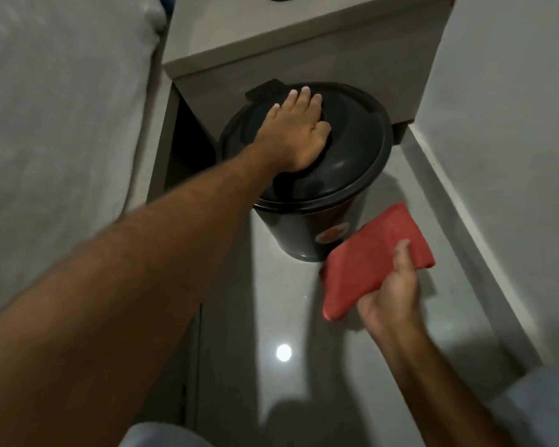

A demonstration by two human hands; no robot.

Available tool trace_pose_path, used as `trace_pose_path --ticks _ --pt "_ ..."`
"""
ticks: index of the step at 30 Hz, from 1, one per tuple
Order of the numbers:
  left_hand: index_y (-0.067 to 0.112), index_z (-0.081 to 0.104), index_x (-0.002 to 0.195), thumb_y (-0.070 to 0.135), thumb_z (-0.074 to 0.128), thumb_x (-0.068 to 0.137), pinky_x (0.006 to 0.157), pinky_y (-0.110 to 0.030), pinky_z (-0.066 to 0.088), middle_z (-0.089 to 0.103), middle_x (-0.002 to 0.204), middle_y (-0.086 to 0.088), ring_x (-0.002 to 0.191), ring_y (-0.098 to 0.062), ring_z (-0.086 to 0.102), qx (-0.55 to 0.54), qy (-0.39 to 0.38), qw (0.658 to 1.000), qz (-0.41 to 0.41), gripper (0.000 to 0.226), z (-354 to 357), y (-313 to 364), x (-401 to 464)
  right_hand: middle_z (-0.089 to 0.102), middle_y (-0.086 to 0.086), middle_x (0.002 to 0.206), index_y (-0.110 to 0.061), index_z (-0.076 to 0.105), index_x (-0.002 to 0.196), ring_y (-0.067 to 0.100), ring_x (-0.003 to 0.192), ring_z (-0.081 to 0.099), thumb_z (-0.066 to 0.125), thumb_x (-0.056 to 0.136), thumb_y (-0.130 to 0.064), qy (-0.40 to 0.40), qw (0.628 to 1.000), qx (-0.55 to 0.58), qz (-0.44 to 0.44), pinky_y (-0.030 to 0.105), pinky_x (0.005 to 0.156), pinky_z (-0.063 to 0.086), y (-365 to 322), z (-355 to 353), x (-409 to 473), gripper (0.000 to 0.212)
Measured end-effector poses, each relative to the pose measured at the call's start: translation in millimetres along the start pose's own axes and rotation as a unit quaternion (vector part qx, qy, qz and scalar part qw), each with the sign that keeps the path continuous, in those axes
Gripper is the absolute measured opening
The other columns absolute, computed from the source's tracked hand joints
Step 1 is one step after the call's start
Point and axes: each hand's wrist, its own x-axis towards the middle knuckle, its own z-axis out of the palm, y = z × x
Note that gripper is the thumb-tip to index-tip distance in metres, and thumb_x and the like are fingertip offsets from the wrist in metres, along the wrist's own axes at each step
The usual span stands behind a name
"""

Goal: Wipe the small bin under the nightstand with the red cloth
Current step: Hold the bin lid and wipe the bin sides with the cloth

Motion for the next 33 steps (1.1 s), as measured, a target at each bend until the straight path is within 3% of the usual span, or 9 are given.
trace_pose_path --ticks 6,9,14,17,19,23,26,30,33 --pt "0.009 0.005 0.158 0.043 0.02 0.099 0.123 -0.048 -0.006 -0.006 0.168 -0.016 0.153 -0.033 -0.01 -0.064 -0.002 0.964 -0.259 0.07 -3.8 38.2 5.8 0.07 -0.007 0.111 -0.022 0.056 0.131 0.011 0.1 0.069 0.035 0.109 -0.053 -0.011 0.999 -0.02 -0.025 0.032 0.077 0.059 2.5 2.1 4.4 0.044" --pt "0.004 0.002 0.157 0.047 0.02 0.098 0.122 -0.051 -0.006 -0.008 0.167 -0.02 0.153 -0.034 -0.013 -0.073 -0.037 0.953 -0.291 0.075 -13.1 36.1 14.3 0.066 -0.004 0.119 -0.018 0.049 0.15 0.015 0.109 0.065 0.035 0.108 -0.055 -0.01 0.998 -0.035 -0.048 0.047 0.11 0.05 1.5 -1.6 8.0 0.057" --pt "0.014 0.006 0.158 0.055 0.022 0.102 0.123 -0.051 0.002 -0.003 0.168 -0.013 0.154 -0.028 -0.006 0.031 -0.033 0.999 0.008 0.071 -10.7 -20.7 12.9 0.061 0.008 0.148 -0.015 0.048 0.153 0.026 0.136 0.059 0.044 0.093 -0.069 -0.036 0.997 -0.015 -0.07 0.052 0.122 0.038 12.0 11.4 25.9 0.081" --pt "0.017 0.007 0.159 0.056 0.022 0.102 0.122 -0.05 0.002 -0.001 0.169 -0.011 0.154 -0.028 -0.003 0.038 -0.01 0.999 0.003 0.07 -1.3 -23.1 26.7 0.057 0.01 0.154 -0.011 0.044 0.157 0.026 0.142 0.055 0.055 0.087 -0.073 -0.096 0.989 -0.01 -0.111 0.05 0.123 0.037 40.5 57.0 24.3 0.095" --pt "0.015 0.006 0.158 0.057 0.02 0.1 0.122 -0.051 0.003 -0.001 0.169 -0.012 0.154 -0.029 -0.003 0.046 -0.007 0.999 -0.012 0.073 -0.4 -14.0 32.2 0.055 0.018 0.154 -0.014 0.04 0.159 0.04 0.139 0.056 0.052 0.086 -0.074 -0.117 0.986 0.0 -0.115 0.055 0.11 0.051 57.8 93.3 18.7 0.095" --pt "0.015 0.005 0.158 0.056 0.019 0.101 0.123 -0.05 0.002 -0.002 0.169 -0.011 0.154 -0.028 -0.004 0.036 -0.006 0.999 -0.013 0.072 3.6 -14.0 35.3 0.035 0.014 0.168 -0.039 0.024 0.162 0.041 0.147 0.046 0.053 0.082 -0.086 -0.023 0.996 0.023 -0.079 0.062 0.114 0.044 95.8 120.2 45.1 0.097" --pt "0.015 0.004 0.158 0.055 0.019 0.102 0.123 -0.05 0.001 -0.004 0.169 -0.011 0.154 -0.028 -0.005 0.035 -0.006 0.999 -0.009 0.071 2.4 -14.3 33.2 0.046 0.012 0.161 -0.023 0.033 0.162 0.032 0.133 0.058 0.049 0.094 -0.07 0.041 0.995 0.042 -0.075 0.046 0.111 0.048 105.3 86.2 87.4 0.084" --pt "0.016 0.004 0.158 0.057 0.019 0.101 0.123 -0.05 0.0 -0.004 0.169 -0.01 0.154 -0.028 -0.006 0.036 -0.004 0.999 -0.012 0.071 2.4 -13.8 33.0 0.054 0.011 0.157 -0.023 0.049 0.155 0.036 0.133 0.056 0.039 0.091 -0.076 0.036 0.999 0.007 0.006 0.053 0.12 0.037 71.8 70.6 117.0 0.084" --pt "0.016 0.004 0.158 0.056 0.018 0.102 0.122 -0.05 -0.001 -0.004 0.169 -0.011 0.154 -0.028 -0.006 0.04 0.005 0.999 -0.02 0.071 4.6 -13.6 33.0 0.061 0.006 0.144 -0.02 0.046 0.156 0.026 0.127 0.059 0.031 0.108 -0.056 -0.009 0.995 0.042 -0.084 0.041 0.112 0.045 62.3 95.6 94.7 0.062"
